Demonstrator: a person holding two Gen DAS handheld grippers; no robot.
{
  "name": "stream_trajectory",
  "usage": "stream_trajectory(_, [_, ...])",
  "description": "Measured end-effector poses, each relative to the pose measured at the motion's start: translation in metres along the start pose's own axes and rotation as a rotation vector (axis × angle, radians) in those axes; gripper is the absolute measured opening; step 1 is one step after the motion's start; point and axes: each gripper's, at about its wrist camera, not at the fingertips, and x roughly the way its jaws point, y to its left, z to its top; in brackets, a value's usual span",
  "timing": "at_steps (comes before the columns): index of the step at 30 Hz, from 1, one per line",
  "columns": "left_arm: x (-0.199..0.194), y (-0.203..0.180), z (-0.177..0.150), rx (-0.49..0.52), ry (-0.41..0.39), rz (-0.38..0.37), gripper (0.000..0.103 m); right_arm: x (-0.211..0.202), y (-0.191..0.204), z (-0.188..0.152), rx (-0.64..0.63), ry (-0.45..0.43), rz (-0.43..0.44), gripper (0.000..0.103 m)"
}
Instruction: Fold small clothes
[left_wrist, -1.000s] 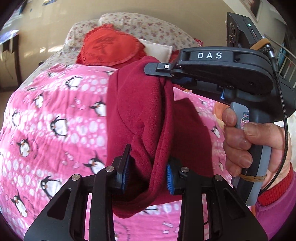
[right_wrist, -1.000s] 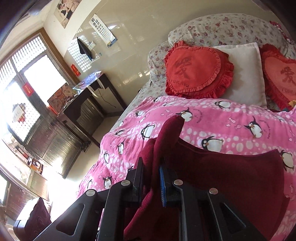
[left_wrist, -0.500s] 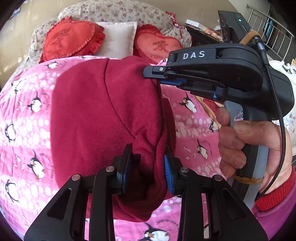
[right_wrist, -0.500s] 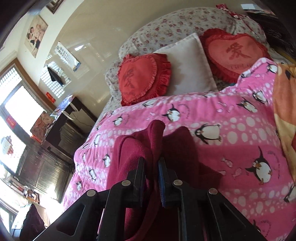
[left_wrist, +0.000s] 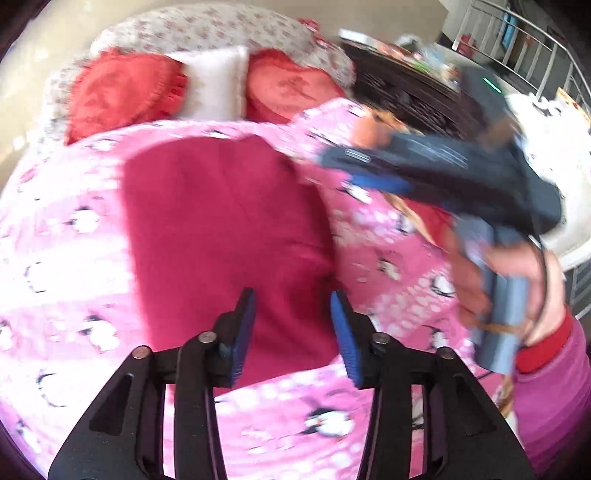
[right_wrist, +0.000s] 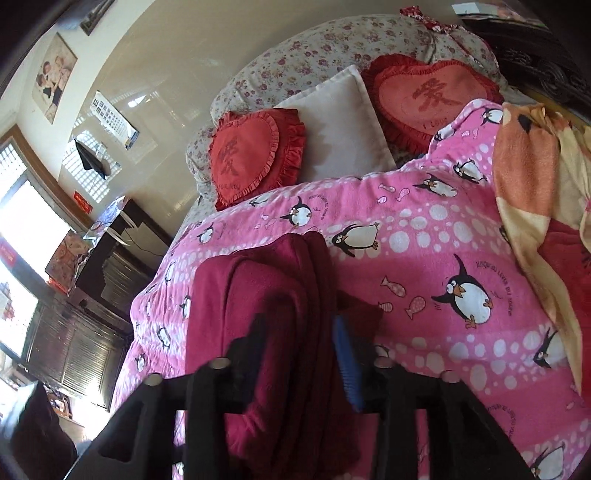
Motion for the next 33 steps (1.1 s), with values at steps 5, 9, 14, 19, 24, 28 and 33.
stream_trajectory(5, [0.0,0.04,-0.014,-0.077,0.009,0.128,0.042,0.005,0.025,-0.039,-0.037,0.078,0.055,0.061])
stream_trajectory(9, [0.017,0.046,-0.024,-0.097,0.049,0.156,0.042,0.03,0.032,-0.062,-0.056,0.154,0.011,0.044])
stream_trajectory(14, [0.026,0.05,-0.031,-0.108,0.058,0.128,0.042,0.009,0.03,-0.071,-0.081,0.085,0.004,0.018])
stream_trajectory(19, [0.04,0.051,-0.032,-0.118,0.073,0.13,0.042,0.018,0.01,-0.09,-0.069,0.126,-0.109,0.017])
stream_trajectory(24, [0.033,0.05,-0.027,-0.123,0.045,0.148,0.042,0.009,0.011,-0.083,-0.016,0.092,-0.094,0.022])
stream_trajectory(28, [0.033,0.053,-0.016,-0.122,0.025,0.185,0.042,-0.015,0.03,-0.068,-0.06,-0.01,-0.092,0.03])
stream_trajectory(33, [0.045,0.059,-0.001,-0.131,0.003,0.229,0.042,0.003,0.054,-0.048,-0.166,-0.032,-0.089,0.038])
